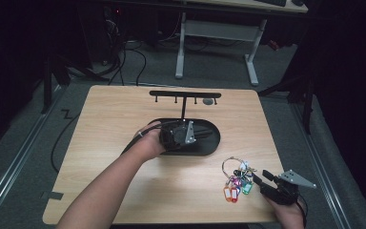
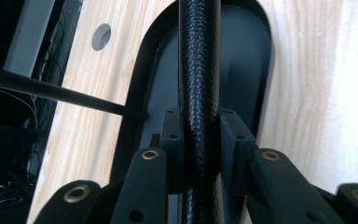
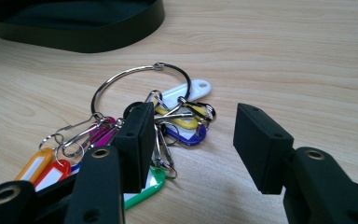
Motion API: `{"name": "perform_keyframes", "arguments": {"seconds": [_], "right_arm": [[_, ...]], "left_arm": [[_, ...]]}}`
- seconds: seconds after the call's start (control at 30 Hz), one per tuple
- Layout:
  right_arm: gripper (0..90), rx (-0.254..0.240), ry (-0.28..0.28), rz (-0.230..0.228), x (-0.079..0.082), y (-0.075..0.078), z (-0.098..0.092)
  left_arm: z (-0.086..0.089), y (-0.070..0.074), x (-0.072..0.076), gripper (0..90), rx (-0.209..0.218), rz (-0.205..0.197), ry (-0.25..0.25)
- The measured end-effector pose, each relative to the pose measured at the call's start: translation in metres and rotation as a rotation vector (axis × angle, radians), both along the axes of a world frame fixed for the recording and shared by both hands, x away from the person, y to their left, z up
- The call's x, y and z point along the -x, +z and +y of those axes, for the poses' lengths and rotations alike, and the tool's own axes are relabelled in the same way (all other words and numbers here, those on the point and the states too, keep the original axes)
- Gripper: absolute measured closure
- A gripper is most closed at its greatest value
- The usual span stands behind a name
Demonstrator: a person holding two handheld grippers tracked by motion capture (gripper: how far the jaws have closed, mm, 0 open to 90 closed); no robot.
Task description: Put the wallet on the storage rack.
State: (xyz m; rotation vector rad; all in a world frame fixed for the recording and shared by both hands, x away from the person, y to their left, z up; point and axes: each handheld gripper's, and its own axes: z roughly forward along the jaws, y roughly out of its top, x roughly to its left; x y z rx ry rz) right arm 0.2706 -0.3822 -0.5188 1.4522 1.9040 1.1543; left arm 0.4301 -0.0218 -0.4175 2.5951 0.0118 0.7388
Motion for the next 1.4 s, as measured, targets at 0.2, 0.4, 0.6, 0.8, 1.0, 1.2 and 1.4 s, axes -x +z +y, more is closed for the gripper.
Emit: {"name": "perform_keyframes", "arguments": {"seconds": [0.2,0.4,0.6,0.8,1.0,1.2,1.4], "right_arm": [[48.6,-0.008,-0.002,0.0,0.002,0.001,-0.003],[48.6,-0.006,-0.013,-0.011,0.005,0.003,-0.005],[48.6,0.01,-0.025,-0.012,0.008,0.003,-0.005],[49.2,0.008,-0.036,0.0,0.009,0.001,-0.006],[49.5,-0.006,-0.055,-0.002,0.013,0.002,-0.012],[49.7,-0.028,-0.062,-0.004,0.014,0.002,-0.015],[49.8,-0.025,-0.062,-0.005,0.015,0.003,-0.014]], "left_arm": [[0.0,-0.008,-0.01,74.2,-0.008,-0.002,0.003],[0.001,-0.013,-0.016,74.2,-0.031,-0.019,-0.001],[-0.001,-0.019,-0.023,74.1,-0.032,-0.022,-0.011],[-0.008,-0.025,-0.031,74.1,-0.081,-0.04,-0.042],[-0.007,-0.027,-0.036,74.1,-0.062,-0.038,-0.043],[-0.005,-0.029,-0.044,74.1,-0.055,-0.026,-0.034],[-0.006,-0.026,-0.053,74.1,-0.08,-0.051,-0.051]]}}
